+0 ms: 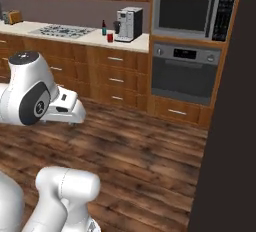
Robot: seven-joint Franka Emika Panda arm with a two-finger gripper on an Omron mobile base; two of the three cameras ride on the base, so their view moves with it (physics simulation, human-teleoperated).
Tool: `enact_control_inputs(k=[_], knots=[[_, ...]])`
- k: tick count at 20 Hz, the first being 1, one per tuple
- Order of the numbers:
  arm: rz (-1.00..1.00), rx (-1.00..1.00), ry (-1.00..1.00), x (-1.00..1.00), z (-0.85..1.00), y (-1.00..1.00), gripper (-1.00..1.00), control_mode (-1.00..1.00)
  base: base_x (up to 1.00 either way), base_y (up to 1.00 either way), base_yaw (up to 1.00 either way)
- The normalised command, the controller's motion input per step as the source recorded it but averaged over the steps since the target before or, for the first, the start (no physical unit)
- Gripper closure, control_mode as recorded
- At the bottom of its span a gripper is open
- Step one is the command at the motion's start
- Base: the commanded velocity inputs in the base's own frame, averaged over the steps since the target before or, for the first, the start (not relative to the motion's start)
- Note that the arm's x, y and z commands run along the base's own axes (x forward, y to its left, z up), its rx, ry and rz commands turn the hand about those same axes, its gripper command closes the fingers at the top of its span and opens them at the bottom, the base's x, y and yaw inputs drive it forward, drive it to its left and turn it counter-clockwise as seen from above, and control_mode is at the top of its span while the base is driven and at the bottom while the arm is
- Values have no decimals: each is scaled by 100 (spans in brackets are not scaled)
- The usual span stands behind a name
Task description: Move the drinks to the dining counter.
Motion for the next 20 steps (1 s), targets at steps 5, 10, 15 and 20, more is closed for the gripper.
enact_control_inputs(k=[5,10,15,20], knots=[[0,0,0,0,0,0,-100,100,37,27,-65],[0,0,0,0,0,0,-100,100,69,54,-32],[0,0,0,0,0,0,-100,100,96,89,-11],[0,0,0,0,0,0,-100,100,100,80,-2]])
